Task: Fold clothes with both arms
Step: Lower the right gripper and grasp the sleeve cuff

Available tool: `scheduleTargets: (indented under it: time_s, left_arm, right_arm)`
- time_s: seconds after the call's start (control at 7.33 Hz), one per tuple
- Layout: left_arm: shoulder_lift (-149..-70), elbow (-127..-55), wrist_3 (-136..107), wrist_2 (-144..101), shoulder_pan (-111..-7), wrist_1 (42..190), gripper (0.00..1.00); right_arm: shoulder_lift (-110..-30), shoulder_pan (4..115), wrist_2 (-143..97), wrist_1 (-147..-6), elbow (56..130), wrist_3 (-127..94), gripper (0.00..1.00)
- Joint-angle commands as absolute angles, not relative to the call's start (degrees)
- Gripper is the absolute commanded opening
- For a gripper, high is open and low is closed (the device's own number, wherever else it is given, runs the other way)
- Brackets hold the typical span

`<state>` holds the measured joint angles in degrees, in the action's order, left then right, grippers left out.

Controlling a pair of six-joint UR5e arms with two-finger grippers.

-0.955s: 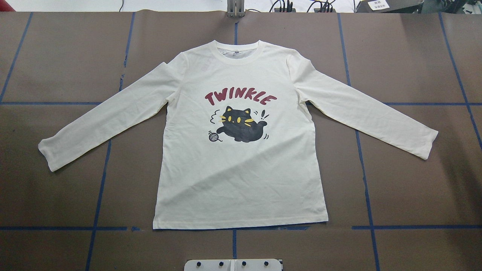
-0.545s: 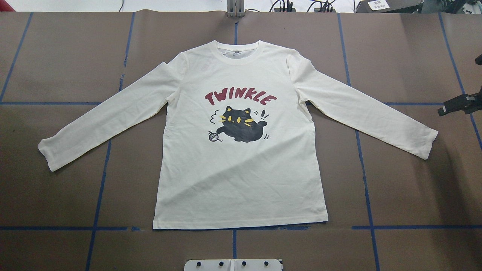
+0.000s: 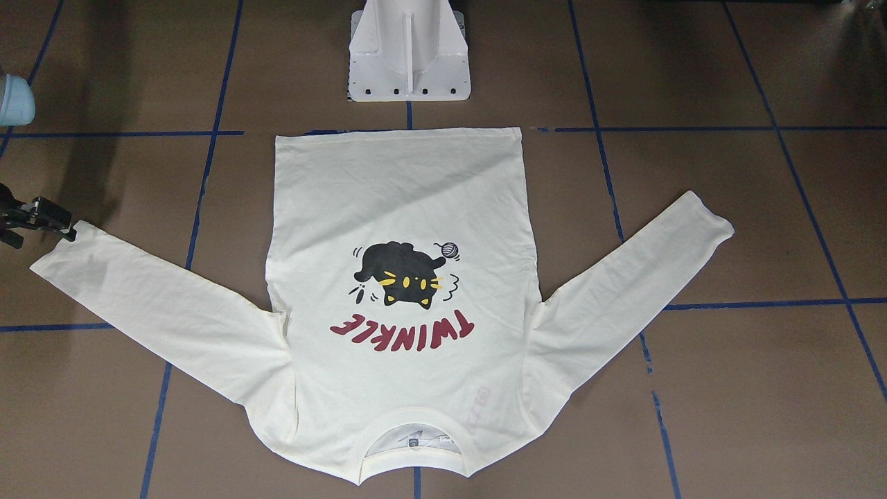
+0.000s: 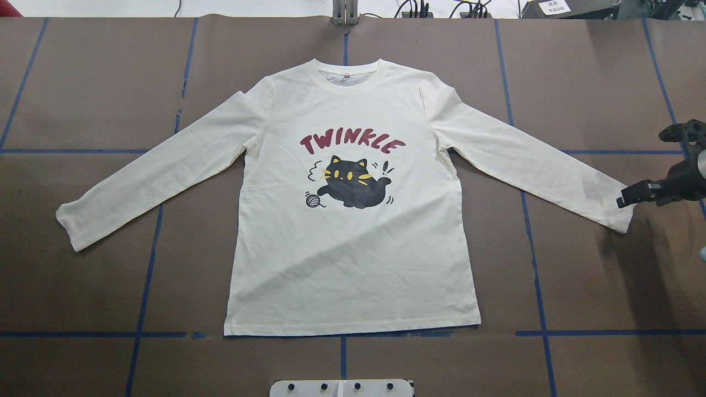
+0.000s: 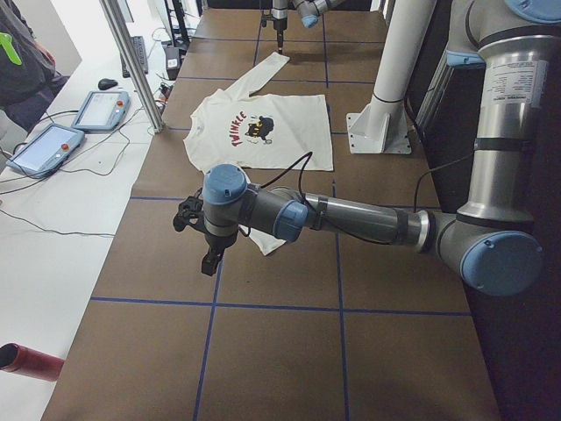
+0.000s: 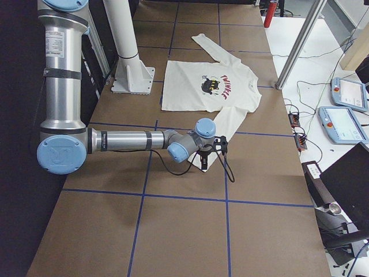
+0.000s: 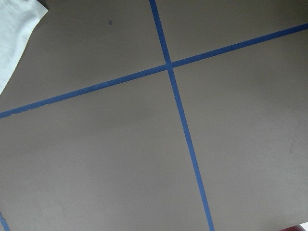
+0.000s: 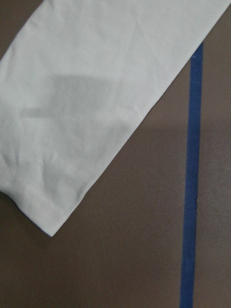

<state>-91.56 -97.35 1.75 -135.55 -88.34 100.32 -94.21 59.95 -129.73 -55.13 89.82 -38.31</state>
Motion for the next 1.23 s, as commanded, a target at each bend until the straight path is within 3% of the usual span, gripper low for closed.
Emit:
scheduleTargets:
  time_s: [0.0,0.27,0.41,0.55,0.68,0.82,0.95,1.09]
  left_arm:
    - [-91.49,-97.56,2.02,-136.23,-88.42,100.37,1.0]
    - [-91.41,-97.65,2.28,-136.23,-88.42,100.37,1.0]
    - [-91.41,-97.65,2.29,-136.23,-88.42,100.37,1.0]
    - [-91.49,-97.65,2.29,-136.23,-88.42,100.37,1.0]
    - [-91.49,-97.65,2.29,-136.23,-88.42,100.46,1.0]
    - [-91.49,-97.65,2.29,-136.23,-88.42,101.07,1.0]
    - [-91.49,-97.56,2.29,-136.23,-88.42,101.25,1.0]
    - [-91.49,-97.56,2.29,-136.23,-88.42,101.25,1.0]
  right_arm:
    - [-93.87,58.98,-129.2,-55.28,87.9,-38.41,1.0]
    - [-93.43,58.89,-129.2,-55.2,86.75,-38.41,1.0]
    - [-93.43,58.89,-129.2,-55.2,86.66,-38.41,0.9]
    - [-93.43,58.8,-129.29,-55.28,86.75,-38.41,0.73]
    - [-93.43,58.62,-129.2,-55.28,86.75,-38.41,0.47]
    - [-93.25,58.01,-129.2,-55.37,86.66,-38.41,0.33]
    - [-93.16,57.75,-129.2,-55.37,86.75,-38.41,0.29]
    - [-93.08,57.66,-129.2,-55.37,86.75,-38.41,0.12]
